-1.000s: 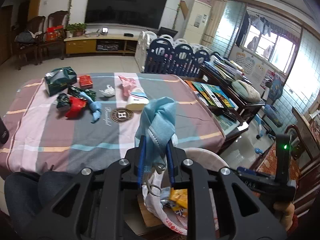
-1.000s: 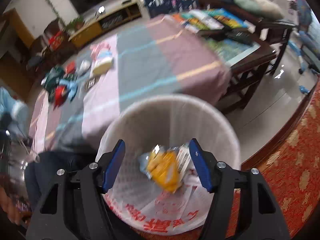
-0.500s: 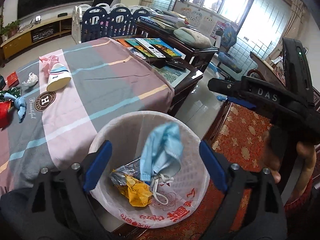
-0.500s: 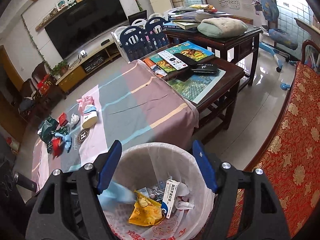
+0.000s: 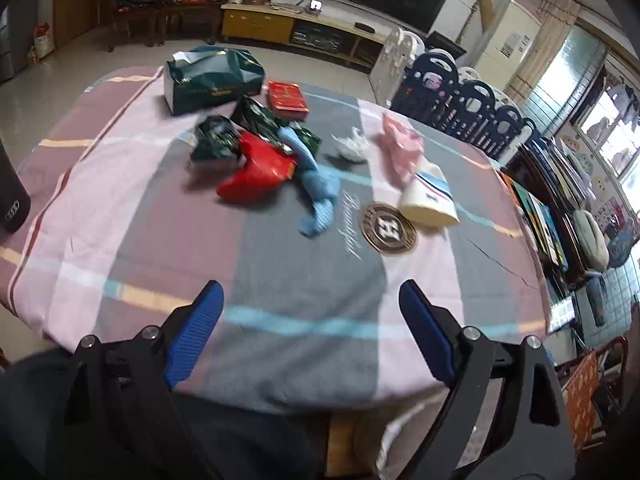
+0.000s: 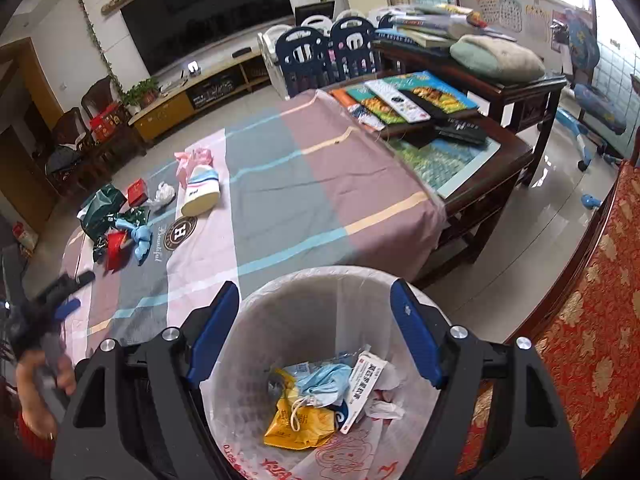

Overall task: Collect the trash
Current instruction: 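Grasp the red snack packet with the left tool while the right tool grasps the dark green bag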

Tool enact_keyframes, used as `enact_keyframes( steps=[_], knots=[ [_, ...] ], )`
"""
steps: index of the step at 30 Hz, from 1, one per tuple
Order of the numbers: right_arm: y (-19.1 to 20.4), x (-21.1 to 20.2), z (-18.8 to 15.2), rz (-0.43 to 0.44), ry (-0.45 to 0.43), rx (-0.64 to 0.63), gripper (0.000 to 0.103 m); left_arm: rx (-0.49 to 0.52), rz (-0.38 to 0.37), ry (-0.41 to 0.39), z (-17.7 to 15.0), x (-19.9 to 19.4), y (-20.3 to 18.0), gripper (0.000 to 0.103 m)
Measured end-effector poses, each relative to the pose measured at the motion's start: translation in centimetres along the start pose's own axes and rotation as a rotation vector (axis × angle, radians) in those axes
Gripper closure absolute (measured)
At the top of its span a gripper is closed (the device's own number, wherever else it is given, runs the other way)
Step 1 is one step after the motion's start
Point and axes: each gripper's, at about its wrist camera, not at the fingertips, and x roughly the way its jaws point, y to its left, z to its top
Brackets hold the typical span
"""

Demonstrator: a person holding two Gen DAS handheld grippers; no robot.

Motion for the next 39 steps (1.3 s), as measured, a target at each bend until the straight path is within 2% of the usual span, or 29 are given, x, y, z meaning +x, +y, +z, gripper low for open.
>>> enact_keyframes(
  steps=[5, 6, 8, 11, 12, 14, 15, 16, 17, 19, 21, 23, 25, 29, 31, 34, 37, 39],
  knots=[
    [1.1, 2.1, 0.5, 0.014, 0.041, 0.009, 0.026, 0.107, 0.115, -0.013, 6.3, 6.2, 1.8, 0.010],
    [1.5, 2.5, 0.6, 0.015, 0.046, 0.007, 0.026, 0.122, 0.131, 0.007, 7.1, 7.6, 2.0, 0.010],
    [2.1, 3.3, 1.0, 0.018, 0.058, 0.003, 0.026, 0.134, 0.132, 0.061, 8.3, 10.1, 2.4, 0.010],
    [3.3, 4.8, 1.6, 0.029, 0.082, -0.003, 0.026, 0.145, 0.085, 0.113, 8.5, 12.7, 2.4, 0.010],
    [3.8, 5.2, 1.7, 0.034, 0.090, -0.008, 0.026, 0.158, 0.070, 0.120, 8.5, 13.3, 2.4, 0.013],
    [5.0, 6.2, 2.2, 0.045, 0.102, -0.026, 0.026, 0.183, 0.056, 0.123, 7.9, 13.8, 2.3, 0.033],
    [5.8, 6.7, 2.4, 0.051, 0.105, -0.035, 0.026, 0.189, 0.049, 0.140, 7.6, 14.2, 2.4, 0.055],
    [6.3, 7.0, 2.5, 0.058, 0.108, -0.041, 0.026, 0.190, 0.038, 0.158, 7.2, 14.5, 2.6, 0.062],
    [7.1, 7.4, 2.7, 0.070, 0.112, -0.048, 0.026, 0.195, 0.036, 0.133, 6.9, 14.2, 2.8, 0.065],
    [8.5, 8.0, 3.0, 0.088, 0.118, -0.061, 0.026, 0.195, 0.024, 0.116, 6.2, 13.0, 3.1, 0.076],
    [10.1, 8.9, 3.1, 0.108, 0.127, -0.076, 0.026, 0.168, 0.023, 0.092, 5.4, 11.2, 4.1, 0.076],
    [12.0, 10.0, 3.2, 0.142, 0.148, -0.090, 0.026, 0.088, 0.033, -0.011, 5.3, 7.5, 5.6, 0.076],
    [14.5, 11.5, 3.4, 0.181, 0.166, -0.116, 0.026, 0.014, 0.036, -0.081, 4.8, 3.9, 7.2, 0.077],
    [22.4, 14.9, 4.0, 0.264, 0.171, -0.242, 0.026, -0.083, 0.140, -0.182, 3.1, -1.2, 10.3, 0.076],
    [27.4, 16.5, 4.1, 0.321, 0.182, -0.326, 0.026, -0.094, 0.193, -0.205, 2.7, -2.6, 11.5, 0.076],
    [34.5, 18.8, 3.4, 0.380, 0.202, -0.443, 0.026, -0.145, 0.197, -0.227, 2.3, -3.8, 13.6, 0.076],
    [39.8, 21.2, 2.8, 0.397, 0.210, -0.491, 0.021, -0.190, 0.196, -0.222, 2.3, -3.5, 15.4, 0.076],
    [42.5, 23.4, 2.4, 0.365, 0.230, -0.494, 0.020, -0.212, 0.186, -0.200, 2.2, -3.2, 16.3, 0.076]
  ],
)
